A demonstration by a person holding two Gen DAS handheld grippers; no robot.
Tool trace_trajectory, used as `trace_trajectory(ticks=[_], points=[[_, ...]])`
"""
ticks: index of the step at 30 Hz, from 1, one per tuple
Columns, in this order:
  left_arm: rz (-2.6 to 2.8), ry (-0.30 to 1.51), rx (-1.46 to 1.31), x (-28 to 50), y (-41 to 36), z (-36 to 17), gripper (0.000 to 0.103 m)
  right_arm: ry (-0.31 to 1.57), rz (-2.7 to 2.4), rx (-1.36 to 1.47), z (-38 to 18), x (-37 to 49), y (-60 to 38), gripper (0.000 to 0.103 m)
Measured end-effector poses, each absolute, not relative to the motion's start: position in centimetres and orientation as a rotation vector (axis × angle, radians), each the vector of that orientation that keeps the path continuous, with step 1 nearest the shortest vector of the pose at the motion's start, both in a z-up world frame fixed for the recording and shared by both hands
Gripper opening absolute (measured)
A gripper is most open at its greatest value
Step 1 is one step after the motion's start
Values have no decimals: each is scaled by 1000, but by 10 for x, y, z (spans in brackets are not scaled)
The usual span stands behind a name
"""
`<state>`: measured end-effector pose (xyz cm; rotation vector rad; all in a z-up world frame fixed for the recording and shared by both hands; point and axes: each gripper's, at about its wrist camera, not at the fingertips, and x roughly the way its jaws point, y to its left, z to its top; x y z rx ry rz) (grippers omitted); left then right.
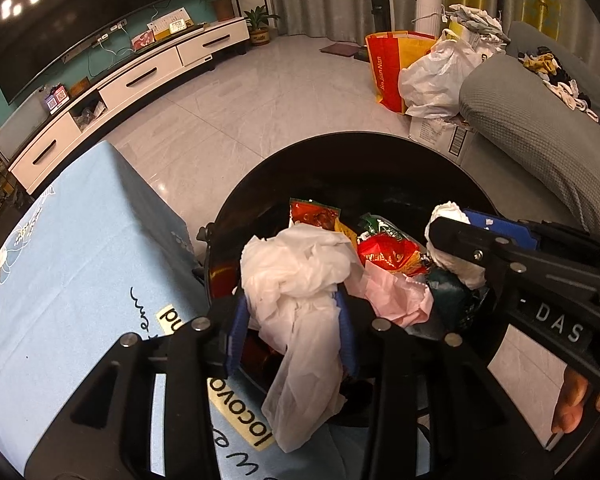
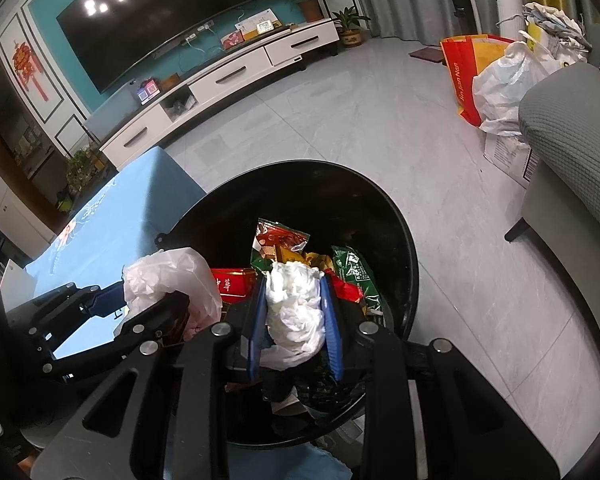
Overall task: Collect trash
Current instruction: 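Lower the tissues into the bin and open both tools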
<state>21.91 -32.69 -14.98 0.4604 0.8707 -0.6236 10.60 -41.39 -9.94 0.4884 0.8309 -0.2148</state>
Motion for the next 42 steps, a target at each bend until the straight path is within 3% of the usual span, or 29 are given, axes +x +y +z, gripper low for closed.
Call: trace_trajectory(ticks=[18,22,37,42], points=[[-618,875,472,218,-329,-151,53,820,-231,509,-97,102,-417,32],[-617,872,470,217,-328,-150,58,818,-233,514,-96,101,-417,37],[-616,861,462,218,-324,-147,70,809,-241,523,-93,97,-418,42],[-616,852,455,218,-322,-143,77,790,-246,524,-87,93,-420,50]])
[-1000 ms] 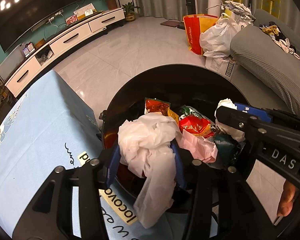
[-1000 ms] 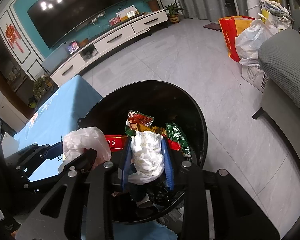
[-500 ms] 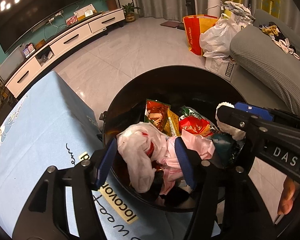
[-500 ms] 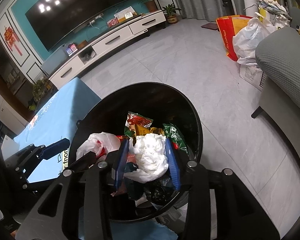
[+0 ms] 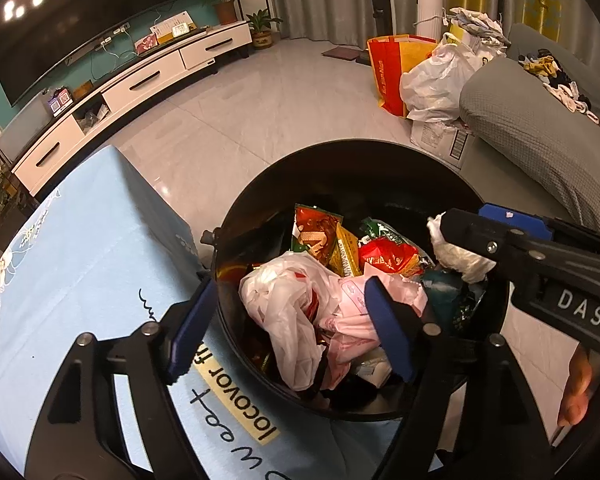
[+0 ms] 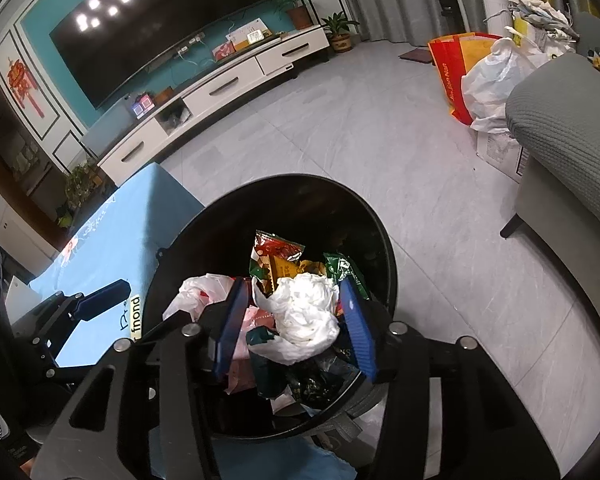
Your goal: Collect trash
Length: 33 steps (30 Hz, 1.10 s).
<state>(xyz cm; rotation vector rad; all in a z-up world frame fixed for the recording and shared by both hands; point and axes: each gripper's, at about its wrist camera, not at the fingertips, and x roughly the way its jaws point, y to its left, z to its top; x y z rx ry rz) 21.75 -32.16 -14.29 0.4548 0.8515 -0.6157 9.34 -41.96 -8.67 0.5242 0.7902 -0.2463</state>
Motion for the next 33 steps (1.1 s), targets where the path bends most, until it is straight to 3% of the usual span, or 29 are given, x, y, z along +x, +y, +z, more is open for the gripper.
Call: trace_trajectory(ticks=[6,17,27,33], points=[[-615,837,442,216,-318,-135,89,774,-249,527,-80,89,-420,58],[-592,808,420,205,-305,-113,100,728,-269,513,-53,71,-417,75],[-545,777,400,181,-277,-81,100,735,-328,411,-26,42,-401,100],[-503,746,362,156,-246,-52,100,764,-390,291,-11,22,-375,100]])
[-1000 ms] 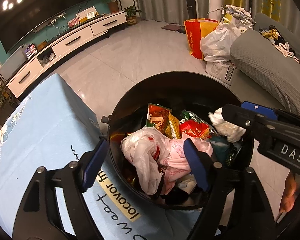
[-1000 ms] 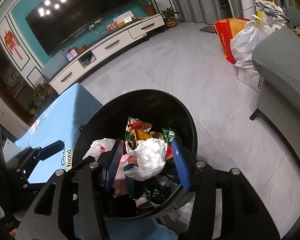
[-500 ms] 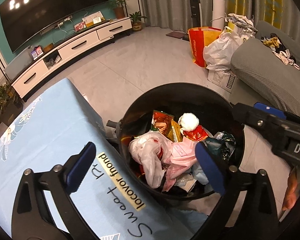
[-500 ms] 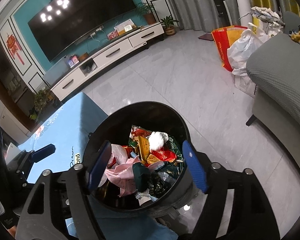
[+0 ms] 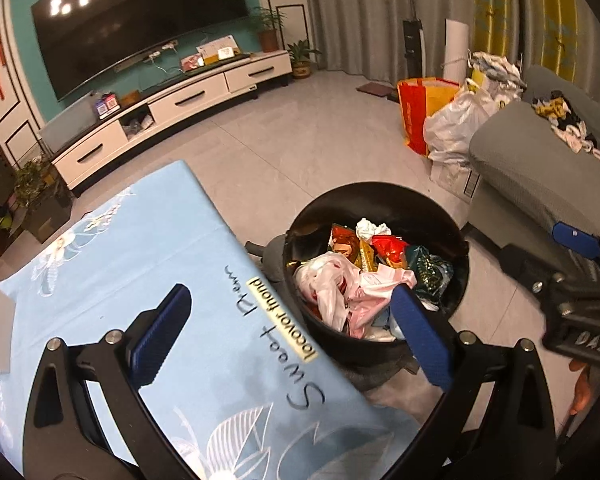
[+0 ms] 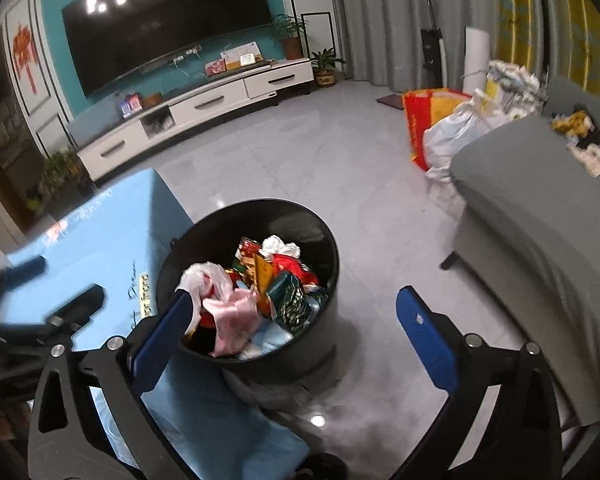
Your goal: Collect trash
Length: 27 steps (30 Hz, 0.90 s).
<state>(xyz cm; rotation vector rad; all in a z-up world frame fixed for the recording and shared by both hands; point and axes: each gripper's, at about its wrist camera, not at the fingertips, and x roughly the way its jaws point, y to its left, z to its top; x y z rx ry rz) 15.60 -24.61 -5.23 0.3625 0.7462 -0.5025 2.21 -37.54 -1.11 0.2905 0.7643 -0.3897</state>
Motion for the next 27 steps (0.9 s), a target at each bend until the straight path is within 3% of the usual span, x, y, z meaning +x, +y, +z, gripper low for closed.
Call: trace_trajectory(ticks=[27], points=[[-379,781,260,79,-177,8,100,756,-402,181,39,-33,-307,100]])
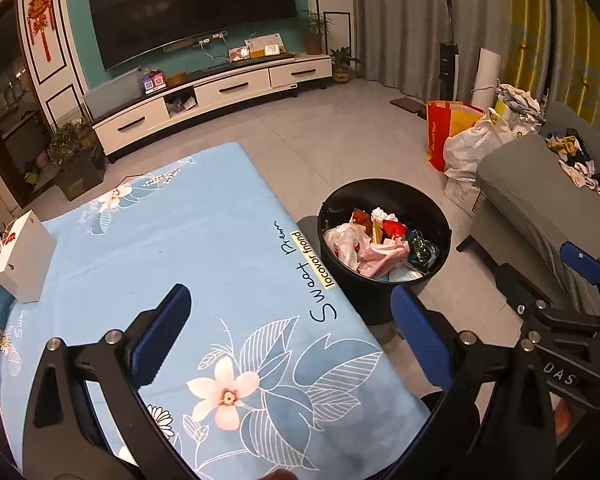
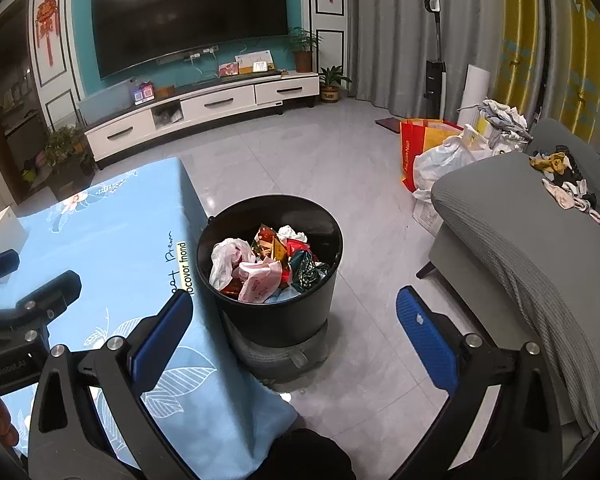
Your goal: Collect trash
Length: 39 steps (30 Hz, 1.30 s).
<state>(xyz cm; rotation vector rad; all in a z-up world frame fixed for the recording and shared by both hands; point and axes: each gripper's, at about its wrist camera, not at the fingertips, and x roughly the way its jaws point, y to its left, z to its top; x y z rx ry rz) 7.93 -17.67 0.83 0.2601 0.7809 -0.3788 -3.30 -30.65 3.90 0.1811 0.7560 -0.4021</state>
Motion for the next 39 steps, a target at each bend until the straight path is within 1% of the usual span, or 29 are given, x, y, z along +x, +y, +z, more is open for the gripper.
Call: trace_trajectory(ticks=[11,39], points=[[-339,790,230,80,-158,11,100,776,-380,152,40,-32,-290,100],[-324,791,252,78,-159,5,100,795,-384,144,37,-30,-288,100]])
